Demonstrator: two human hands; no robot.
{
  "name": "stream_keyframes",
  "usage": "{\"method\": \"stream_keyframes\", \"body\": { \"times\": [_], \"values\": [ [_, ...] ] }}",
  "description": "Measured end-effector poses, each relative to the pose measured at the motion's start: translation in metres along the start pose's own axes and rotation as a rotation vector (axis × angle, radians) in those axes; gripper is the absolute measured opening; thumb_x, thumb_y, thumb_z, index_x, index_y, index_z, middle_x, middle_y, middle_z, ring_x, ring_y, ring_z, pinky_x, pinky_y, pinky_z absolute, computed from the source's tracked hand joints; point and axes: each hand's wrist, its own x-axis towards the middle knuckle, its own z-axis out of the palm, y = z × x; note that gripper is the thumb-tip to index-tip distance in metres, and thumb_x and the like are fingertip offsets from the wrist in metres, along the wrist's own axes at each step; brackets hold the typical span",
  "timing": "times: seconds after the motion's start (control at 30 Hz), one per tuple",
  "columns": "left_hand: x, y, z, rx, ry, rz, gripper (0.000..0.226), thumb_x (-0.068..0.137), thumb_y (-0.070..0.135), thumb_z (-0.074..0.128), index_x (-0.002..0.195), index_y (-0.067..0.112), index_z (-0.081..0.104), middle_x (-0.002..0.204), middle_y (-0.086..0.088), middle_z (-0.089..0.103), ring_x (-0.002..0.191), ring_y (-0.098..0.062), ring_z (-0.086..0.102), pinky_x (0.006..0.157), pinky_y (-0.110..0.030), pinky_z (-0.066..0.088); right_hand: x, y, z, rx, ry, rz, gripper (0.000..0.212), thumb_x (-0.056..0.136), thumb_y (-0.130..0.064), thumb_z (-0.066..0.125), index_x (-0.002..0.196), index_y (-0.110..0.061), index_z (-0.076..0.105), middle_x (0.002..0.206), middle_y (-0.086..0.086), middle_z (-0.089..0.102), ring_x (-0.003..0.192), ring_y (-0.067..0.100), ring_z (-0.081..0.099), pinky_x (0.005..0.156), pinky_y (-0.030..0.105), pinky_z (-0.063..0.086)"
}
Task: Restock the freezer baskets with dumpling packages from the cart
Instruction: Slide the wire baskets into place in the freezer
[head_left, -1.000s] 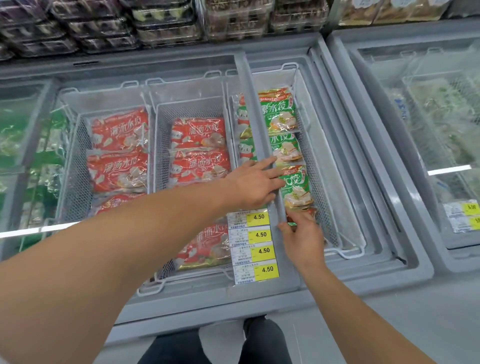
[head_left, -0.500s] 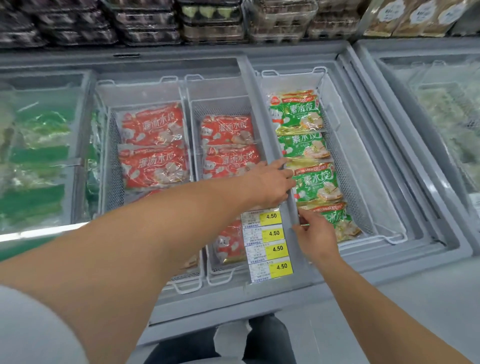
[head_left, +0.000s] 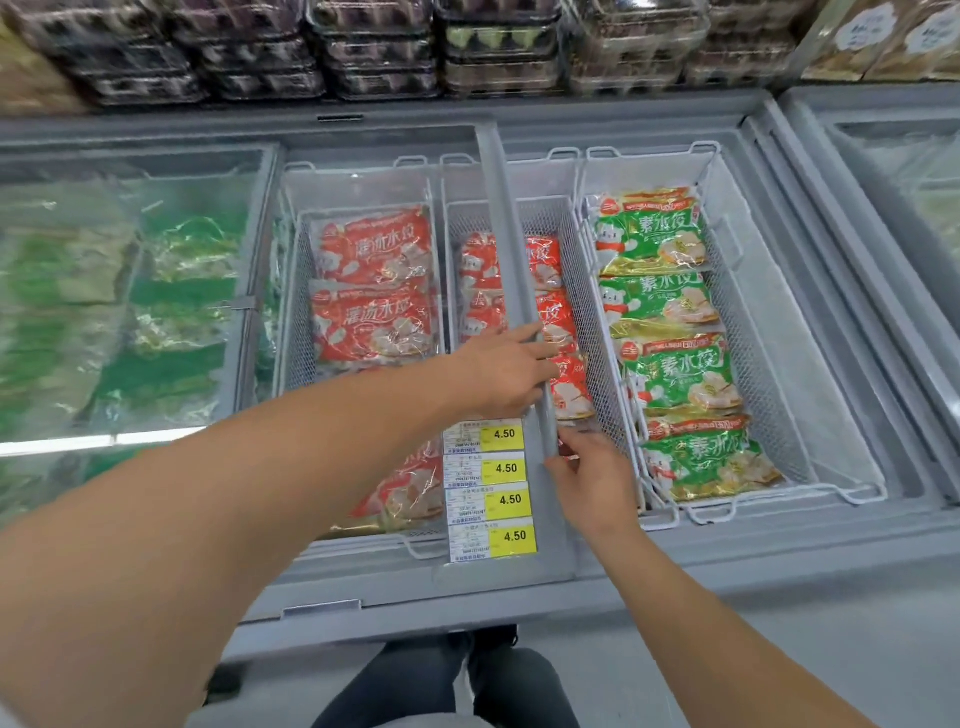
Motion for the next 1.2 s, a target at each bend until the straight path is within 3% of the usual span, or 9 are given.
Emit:
{"method": "stream_keyframes", "body": {
  "times": [0.1,0.2,0.47,0.7,0.97,1.2],
  "values": [
    [-0.007,-0.002,0.002,-0.014,-0.003,-0.024,0.044,0.103,0.036,0.037,0.145,0.024,0.043,0.157,0.005,0.033,0.152,-0.027,0.01,0.117,-0.057,0.024,-0.003,-0.004,0.005,0.005,0.019,-0.019,0.029,0.088,-0.012,0.065,0.116,-0.013,0.071,0.098,0.011,0.065,0.088,0.028,0.062,0.073,0.033,0.046],
    [-0.012,-0.007,0.005,-0.008,0.015,-0.034,0.044,0.102,0.037,0.038,0.145,0.028,0.043,0.156,0.009,0.036,0.152,-0.024,0.011,0.117,-0.058,0.021,-0.004,-0.007,0.009,0.005,0.015,-0.036,0.023,0.087,-0.01,0.064,0.108,-0.011,0.072,0.096,0.013,0.065,0.085,0.029,0.06,0.069,0.034,0.044],
    [-0.054,-0.033,0.015,-0.023,-0.002,-0.04,0.046,0.105,0.038,0.034,0.149,0.029,0.038,0.163,0.009,0.022,0.153,-0.022,0.006,0.119,-0.053,0.015,-0.013,-0.037,0.04,0.035,-0.009,-0.038,0.013,0.087,-0.015,0.065,0.098,-0.01,0.071,0.086,0.008,0.064,0.078,0.025,0.058,0.061,0.029,0.031],
    [-0.106,-0.071,0.03,-0.055,-0.012,-0.021,0.05,0.104,0.042,0.031,0.153,0.029,0.033,0.164,0.008,0.019,0.153,-0.022,0.003,0.12,-0.052,0.013,-0.03,-0.086,0.083,0.036,0.013,-0.012,0.024,0.086,-0.016,0.069,0.109,-0.009,0.072,0.096,0.009,0.067,0.082,0.023,0.06,0.072,0.034,0.047],
    [-0.158,-0.107,0.045,-0.067,-0.022,-0.021,0.051,0.104,0.043,0.031,0.154,0.028,0.031,0.164,0.008,0.019,0.153,-0.022,0.002,0.121,-0.053,0.008,-0.05,-0.138,0.124,0.057,0.019,0.042,0.029,0.091,-0.014,0.066,0.12,-0.008,0.069,0.094,0.009,0.061,0.076,0.018,0.054,0.067,0.028,0.041],
    [-0.196,-0.136,0.064,-0.069,0.011,-0.029,0.049,0.103,0.037,0.036,0.151,0.03,0.034,0.164,0.01,0.02,0.153,-0.021,0.004,0.12,-0.056,0.014,-0.06,-0.175,0.158,0.008,0.013,0.032,0.027,0.091,-0.016,0.064,0.116,-0.007,0.07,0.095,0.011,0.062,0.08,0.026,0.06,0.073,0.035,0.049]
  ]
}}
